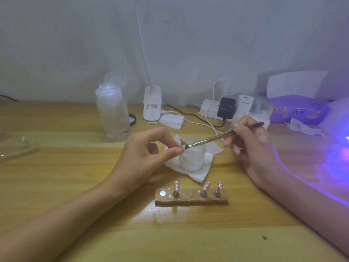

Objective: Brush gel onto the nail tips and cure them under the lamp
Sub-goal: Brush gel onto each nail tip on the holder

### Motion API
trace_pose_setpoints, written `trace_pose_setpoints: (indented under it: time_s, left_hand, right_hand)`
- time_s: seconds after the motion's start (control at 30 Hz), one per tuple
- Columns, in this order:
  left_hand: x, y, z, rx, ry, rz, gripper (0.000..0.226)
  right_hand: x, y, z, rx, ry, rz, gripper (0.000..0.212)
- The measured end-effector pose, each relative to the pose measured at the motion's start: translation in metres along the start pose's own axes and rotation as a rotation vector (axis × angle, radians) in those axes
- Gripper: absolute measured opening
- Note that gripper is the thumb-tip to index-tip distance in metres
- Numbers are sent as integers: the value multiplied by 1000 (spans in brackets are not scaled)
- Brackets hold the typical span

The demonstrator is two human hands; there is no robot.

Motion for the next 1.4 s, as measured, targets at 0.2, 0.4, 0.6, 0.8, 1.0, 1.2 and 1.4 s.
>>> trace_pose_setpoints:
  time_s: [0.2,0.4,0.6,0.8,1.0,1.2,1.4]
  left_hand:
    - [0,2,-1,-79,-8,-70,13]
    - [0,2,-1,-99,-4,-91,13]
    - [1,2,0,-105,2,-94,13]
    - [0,3,-1,-145,15,-97,14]
    - [0,2,-1,-148,22,-90,14]
    - [0,2,-1,-165,33,-93,16]
    - [0,2,-1,-156,28,-84,16]
  right_hand:
    - [0,-1,-1,-16,-33,45,28]
    - [-1,0,3,-48,11,34,30]
    - [-1,2,2,-8,23,15,32]
    - [0,0,0,-10,-30,33,35]
    - [-1,0,1,-53,1,5,28]
    - [-2,1,2,-29,17,-9,28]
    - [-1,1,0,-12,-18,13,28]
Point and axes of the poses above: each hand's wrist, its own x-axis away from the middle knuckle, its own z-axis out of the back of the hand, y = z × x, the point moved 2 cm from there along -x, towards the middle knuckle, and after that the axes turned 3 degrees about -z, right-handed, at the moved point
